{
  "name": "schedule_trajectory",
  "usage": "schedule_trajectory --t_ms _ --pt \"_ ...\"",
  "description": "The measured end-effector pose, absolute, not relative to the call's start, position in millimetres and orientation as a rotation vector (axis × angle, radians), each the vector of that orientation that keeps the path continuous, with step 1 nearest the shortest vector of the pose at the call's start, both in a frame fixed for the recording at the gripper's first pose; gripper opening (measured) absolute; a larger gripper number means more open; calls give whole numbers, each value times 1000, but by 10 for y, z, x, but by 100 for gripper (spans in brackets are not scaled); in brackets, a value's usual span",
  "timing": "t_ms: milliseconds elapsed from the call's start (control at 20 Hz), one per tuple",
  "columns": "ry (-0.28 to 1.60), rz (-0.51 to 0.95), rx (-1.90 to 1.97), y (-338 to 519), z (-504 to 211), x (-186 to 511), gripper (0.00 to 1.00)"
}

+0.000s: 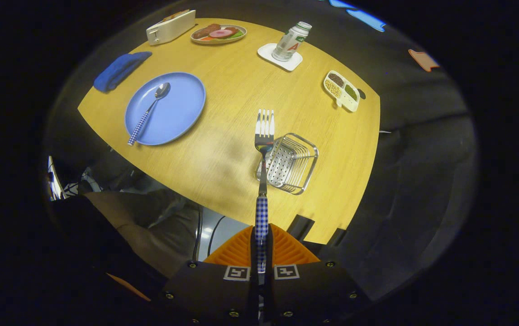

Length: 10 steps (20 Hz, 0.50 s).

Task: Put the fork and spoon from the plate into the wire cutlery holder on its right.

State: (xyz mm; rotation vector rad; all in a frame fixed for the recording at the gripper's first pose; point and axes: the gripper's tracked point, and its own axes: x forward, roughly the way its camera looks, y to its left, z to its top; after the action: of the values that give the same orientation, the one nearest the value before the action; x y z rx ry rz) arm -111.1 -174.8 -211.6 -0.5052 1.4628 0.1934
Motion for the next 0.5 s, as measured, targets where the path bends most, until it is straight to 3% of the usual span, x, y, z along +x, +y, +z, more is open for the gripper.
schedule_trajectory --t_ms 500 --pt "1606 192 -565 -2222 -2205 -1150 5"
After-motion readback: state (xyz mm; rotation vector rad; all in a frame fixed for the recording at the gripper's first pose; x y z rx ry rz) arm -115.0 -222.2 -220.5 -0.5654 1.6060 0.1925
